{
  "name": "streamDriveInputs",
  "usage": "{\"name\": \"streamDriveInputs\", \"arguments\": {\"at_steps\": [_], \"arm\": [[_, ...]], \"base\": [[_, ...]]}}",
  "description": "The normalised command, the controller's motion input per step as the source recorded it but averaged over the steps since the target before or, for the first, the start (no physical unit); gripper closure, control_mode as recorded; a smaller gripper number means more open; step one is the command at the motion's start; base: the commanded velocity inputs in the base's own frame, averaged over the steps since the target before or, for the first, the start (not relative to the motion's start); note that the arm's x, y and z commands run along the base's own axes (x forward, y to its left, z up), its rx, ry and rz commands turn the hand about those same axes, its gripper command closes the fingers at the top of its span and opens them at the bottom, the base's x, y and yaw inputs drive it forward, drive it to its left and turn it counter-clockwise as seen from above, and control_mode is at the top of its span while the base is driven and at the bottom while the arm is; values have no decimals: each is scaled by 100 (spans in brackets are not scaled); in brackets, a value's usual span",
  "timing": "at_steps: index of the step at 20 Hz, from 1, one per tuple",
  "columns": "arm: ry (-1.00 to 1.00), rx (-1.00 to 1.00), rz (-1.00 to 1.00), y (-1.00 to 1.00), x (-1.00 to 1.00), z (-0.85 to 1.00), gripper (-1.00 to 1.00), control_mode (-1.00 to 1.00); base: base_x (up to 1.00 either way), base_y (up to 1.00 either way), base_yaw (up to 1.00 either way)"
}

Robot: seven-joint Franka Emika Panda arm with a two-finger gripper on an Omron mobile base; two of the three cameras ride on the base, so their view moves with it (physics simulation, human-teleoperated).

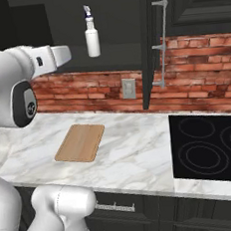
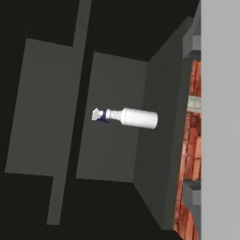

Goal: Grab the spray bottle from the cabinet, then place it next to the cutting board for sanitizing. Then grab the dish brush from the countertop next to the sink and place it next to the cutting board.

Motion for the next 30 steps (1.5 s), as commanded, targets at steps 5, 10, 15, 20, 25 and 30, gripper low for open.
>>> {"name": "streamDriveInputs", "arguments": {"at_steps": [5,10,15,20,25,30], "arm": [[0,0,2,0,14,24,-100,-100],[-1,1,0,0,36,0,-100,-100],[-18,0,0,0,35,0,-100,-100],[-8,3,1,0,41,0,-100,-100],[8,0,1,-1,64,0,-100,-100],[1,0,0,0,56,0,-100,-100]], "base": [[0,0,0],[0,0,0],[0,0,0],[0,0,0],[0,0,0],[0,0,0]]}}
